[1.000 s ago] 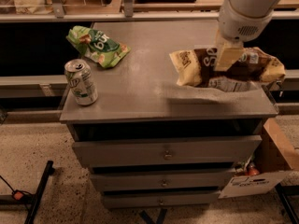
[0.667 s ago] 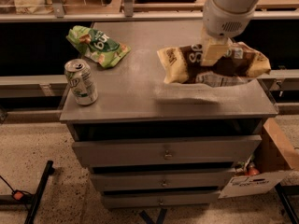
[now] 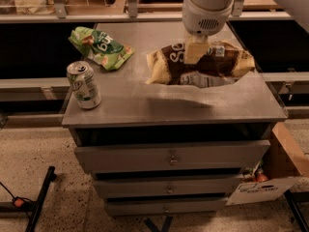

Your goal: Move brown chip bag near 7up can

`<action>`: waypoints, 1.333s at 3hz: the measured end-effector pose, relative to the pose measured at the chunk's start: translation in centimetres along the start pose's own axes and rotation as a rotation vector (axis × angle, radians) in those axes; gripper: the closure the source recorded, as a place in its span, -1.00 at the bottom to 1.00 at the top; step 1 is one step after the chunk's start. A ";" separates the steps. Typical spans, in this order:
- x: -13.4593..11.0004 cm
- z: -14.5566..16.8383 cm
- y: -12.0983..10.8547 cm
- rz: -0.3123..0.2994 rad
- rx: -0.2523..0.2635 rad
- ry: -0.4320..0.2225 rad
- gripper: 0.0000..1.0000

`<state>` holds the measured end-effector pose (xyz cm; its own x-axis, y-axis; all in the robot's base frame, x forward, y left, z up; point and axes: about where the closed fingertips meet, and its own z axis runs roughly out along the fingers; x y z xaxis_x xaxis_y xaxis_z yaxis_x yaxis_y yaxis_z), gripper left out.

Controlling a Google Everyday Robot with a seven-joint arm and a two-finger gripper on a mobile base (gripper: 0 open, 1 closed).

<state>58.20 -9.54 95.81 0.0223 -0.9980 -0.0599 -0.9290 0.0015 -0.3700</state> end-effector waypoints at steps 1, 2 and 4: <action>-1.8 0.3 0.0 0.025 0.005 -0.019 1.00; -3.6 0.6 -0.1 0.040 0.013 -0.032 1.00; -6.3 0.3 0.2 0.031 0.043 -0.070 1.00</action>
Offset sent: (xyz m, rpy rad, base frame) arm 0.0047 0.0566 -0.0030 0.0663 -0.0182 -0.0398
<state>57.97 -3.22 95.83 0.0211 -0.9905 -0.1362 -0.9129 0.0365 -0.4065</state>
